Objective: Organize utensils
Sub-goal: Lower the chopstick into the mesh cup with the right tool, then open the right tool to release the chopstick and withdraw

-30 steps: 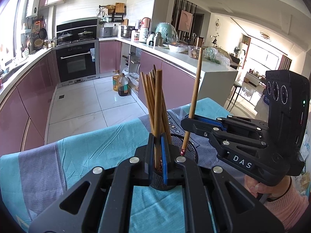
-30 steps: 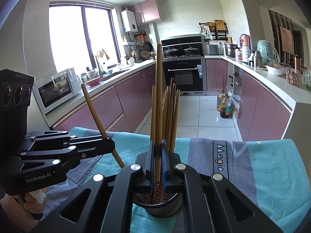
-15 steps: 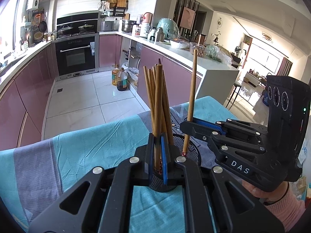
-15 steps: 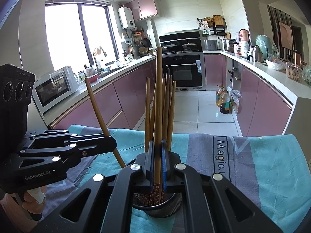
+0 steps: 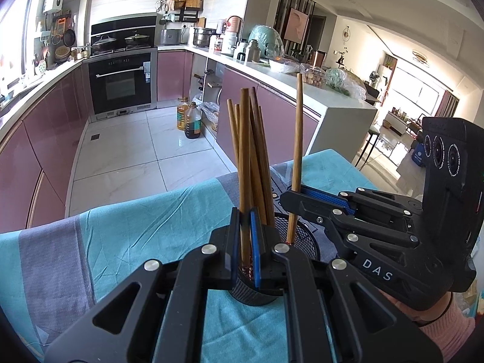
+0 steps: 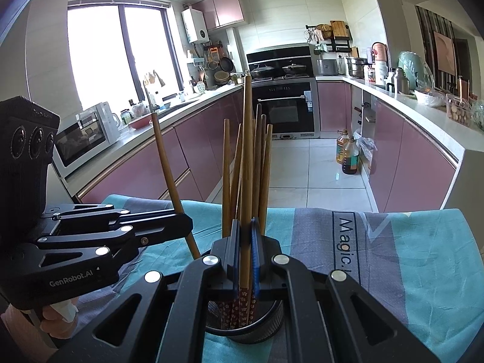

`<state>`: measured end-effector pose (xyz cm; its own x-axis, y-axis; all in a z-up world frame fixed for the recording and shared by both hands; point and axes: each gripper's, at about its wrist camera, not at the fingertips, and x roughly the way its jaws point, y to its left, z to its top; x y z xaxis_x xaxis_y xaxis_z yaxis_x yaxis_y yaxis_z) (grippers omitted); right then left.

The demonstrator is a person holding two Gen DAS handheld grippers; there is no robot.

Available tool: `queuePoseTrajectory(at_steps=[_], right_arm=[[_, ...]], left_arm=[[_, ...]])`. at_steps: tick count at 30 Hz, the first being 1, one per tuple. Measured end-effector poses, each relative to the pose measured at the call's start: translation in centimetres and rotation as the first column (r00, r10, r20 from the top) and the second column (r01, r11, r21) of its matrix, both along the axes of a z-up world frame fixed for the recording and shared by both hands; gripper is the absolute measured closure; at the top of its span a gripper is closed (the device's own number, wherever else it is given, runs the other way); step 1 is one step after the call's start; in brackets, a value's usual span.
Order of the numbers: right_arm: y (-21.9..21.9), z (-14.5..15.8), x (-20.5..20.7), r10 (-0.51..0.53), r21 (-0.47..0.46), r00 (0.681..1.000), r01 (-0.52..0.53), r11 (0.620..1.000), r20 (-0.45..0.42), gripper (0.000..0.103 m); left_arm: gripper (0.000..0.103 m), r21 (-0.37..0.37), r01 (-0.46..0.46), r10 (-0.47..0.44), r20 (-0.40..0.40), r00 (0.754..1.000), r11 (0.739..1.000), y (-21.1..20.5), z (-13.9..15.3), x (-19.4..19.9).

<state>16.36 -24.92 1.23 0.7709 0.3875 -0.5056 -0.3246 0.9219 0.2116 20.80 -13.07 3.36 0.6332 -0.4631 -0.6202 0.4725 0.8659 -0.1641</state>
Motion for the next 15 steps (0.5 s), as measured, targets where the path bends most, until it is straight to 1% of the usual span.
queuePoseTrajectory(at_steps=[8,15], right_arm=[[0.0,-0.2,0.2,0.002,-0.002,1.000,-0.002,1.000,-0.002,0.097],[0.1,-0.6,0.8,0.002,0.002,1.000,-0.002,1.000,-0.011,0.097]], left_arm=[[0.095,0.001,-0.002,0.002,-0.004,1.000,1.000,0.0,-0.1,0.3],[0.095,0.003,-0.010,0.010,-0.018,1.000,1.000,0.3,-1.1,1.1]])
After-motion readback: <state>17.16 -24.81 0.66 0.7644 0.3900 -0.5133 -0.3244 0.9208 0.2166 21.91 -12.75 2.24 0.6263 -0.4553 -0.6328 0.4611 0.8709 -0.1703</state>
